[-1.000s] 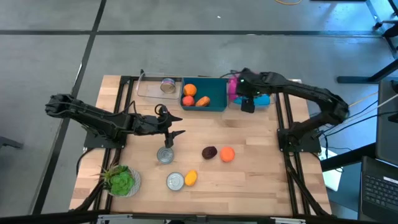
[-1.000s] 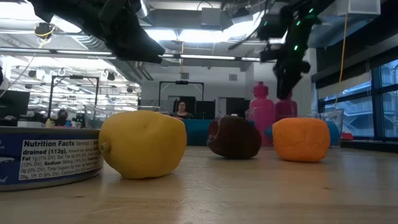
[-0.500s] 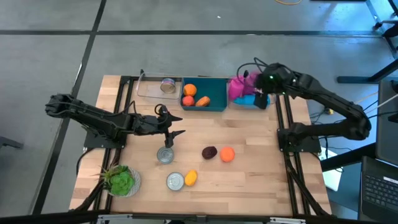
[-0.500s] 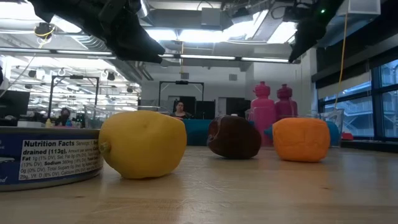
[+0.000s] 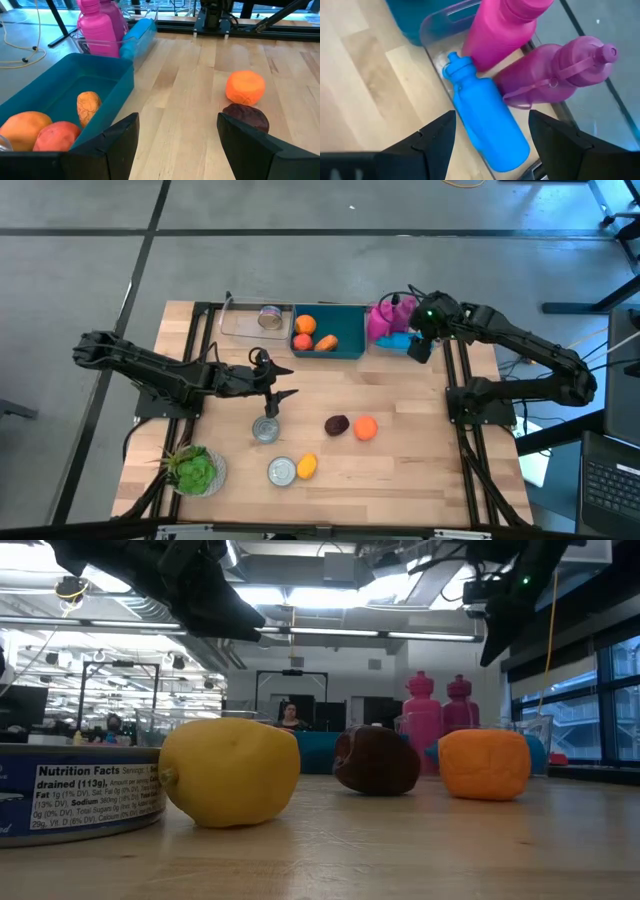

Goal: Pick & Place Food Item
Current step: Adjust the violet water bottle

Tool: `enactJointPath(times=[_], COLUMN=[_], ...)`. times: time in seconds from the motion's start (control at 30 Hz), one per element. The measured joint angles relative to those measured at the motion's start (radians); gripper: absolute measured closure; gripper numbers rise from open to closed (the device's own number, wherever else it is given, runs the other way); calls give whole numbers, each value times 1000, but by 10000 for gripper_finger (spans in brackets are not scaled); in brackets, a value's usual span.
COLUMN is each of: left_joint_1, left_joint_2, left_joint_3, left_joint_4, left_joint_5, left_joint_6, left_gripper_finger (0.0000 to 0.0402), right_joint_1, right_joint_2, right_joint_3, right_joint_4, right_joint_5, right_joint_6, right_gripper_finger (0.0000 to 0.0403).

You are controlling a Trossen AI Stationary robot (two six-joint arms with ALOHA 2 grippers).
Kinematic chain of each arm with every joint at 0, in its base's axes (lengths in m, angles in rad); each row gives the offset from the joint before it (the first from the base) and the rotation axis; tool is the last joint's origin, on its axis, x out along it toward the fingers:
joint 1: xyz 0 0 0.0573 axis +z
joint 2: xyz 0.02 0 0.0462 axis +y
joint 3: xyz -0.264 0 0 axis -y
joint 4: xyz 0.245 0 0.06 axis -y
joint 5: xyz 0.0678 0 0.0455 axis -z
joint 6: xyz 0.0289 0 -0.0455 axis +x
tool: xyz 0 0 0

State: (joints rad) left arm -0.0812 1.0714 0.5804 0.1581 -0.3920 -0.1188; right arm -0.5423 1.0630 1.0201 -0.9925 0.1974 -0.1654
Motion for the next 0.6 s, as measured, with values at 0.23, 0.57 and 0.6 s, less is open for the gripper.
enactJointPath(times=[0.23,0.57,0.6], left_joint_1=[0,0,0], left_joint_2=[0,0,0], left_joint_3=[0,0,0], left_joint_4=[0,-2,-3], left_joint_5=[0,1,1], left_joint_6=[0,1,3], left_gripper_finger=[141,141,141], right_joint_1=[0,-48,-53], right_joint_2=[-2,-2,-3], right_joint_3=[-24,-24,-27], right_joint_4=[32,99,115], right_joint_5=[55,57,58], right_joint_6=[-2,67,77], right_gripper_finger=[153,153,153])
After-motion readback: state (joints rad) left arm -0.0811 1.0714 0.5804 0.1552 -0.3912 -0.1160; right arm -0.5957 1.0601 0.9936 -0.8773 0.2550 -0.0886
